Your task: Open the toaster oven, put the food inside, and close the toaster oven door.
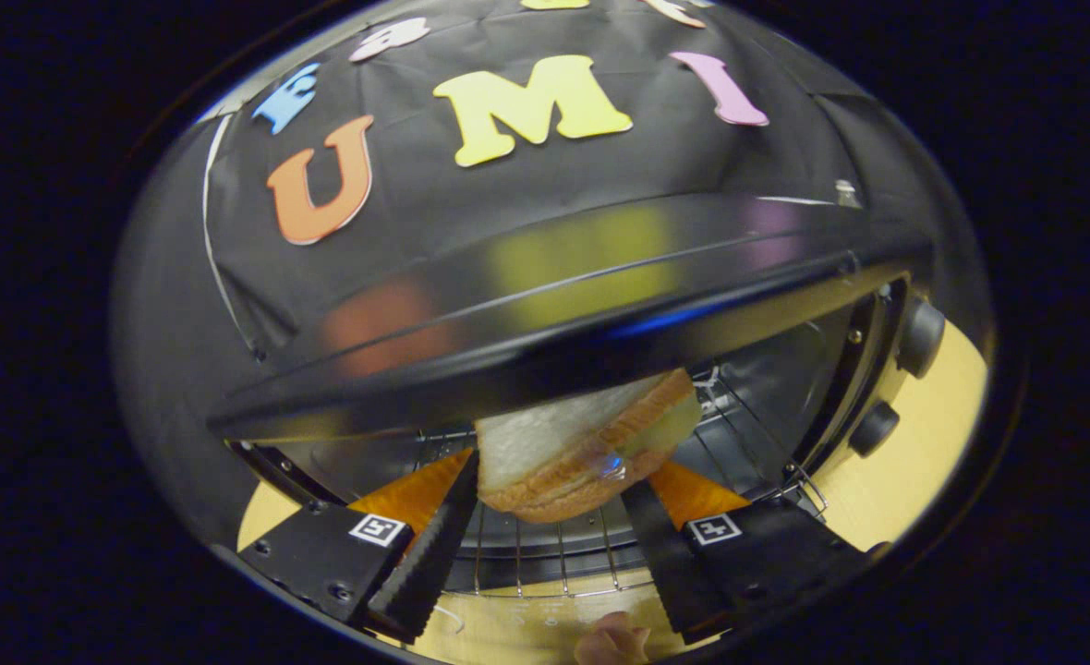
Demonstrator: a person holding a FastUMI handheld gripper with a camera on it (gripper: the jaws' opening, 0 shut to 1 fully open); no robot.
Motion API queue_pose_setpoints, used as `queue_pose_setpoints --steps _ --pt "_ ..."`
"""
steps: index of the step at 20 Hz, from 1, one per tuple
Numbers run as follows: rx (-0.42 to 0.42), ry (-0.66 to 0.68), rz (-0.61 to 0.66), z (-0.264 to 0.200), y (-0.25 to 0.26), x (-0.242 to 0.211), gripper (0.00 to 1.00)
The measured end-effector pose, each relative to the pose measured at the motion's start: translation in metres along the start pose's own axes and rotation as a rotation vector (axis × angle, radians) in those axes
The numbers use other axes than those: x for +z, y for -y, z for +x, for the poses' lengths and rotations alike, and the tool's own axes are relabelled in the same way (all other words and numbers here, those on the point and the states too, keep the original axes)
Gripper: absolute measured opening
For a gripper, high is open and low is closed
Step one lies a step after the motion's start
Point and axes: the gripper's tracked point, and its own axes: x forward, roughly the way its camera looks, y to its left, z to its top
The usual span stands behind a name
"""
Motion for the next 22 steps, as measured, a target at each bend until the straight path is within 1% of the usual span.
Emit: queue_pose_setpoints --steps 1,4,5,7,10,14,15,17,18,22 --pt "0.002 -0.035 -0.046 0.002 -0.001 -0.006 0.96" --pt "-0.057 -0.084 -0.190 -0.002 -0.001 -0.016 0.96" --pt "-0.079 -0.108 -0.211 -0.005 0.001 -0.021 0.96" --pt "-0.087 -0.110 -0.207 -0.007 0.001 -0.024 0.95" --pt "-0.076 -0.115 -0.210 -0.014 0.001 -0.028 0.95" --pt "-0.067 -0.103 -0.234 -0.038 0.001 -0.041 0.95" --pt "-0.076 -0.105 -0.256 -0.045 0.003 -0.047 0.95" --pt "-0.083 -0.034 -0.259 -0.054 0.006 -0.049 0.98" --pt "-0.081 -0.004 -0.246 -0.060 0.006 -0.050 0.98" --pt "-0.082 0.009 -0.211 -0.089 0.019 -0.075 0.98"
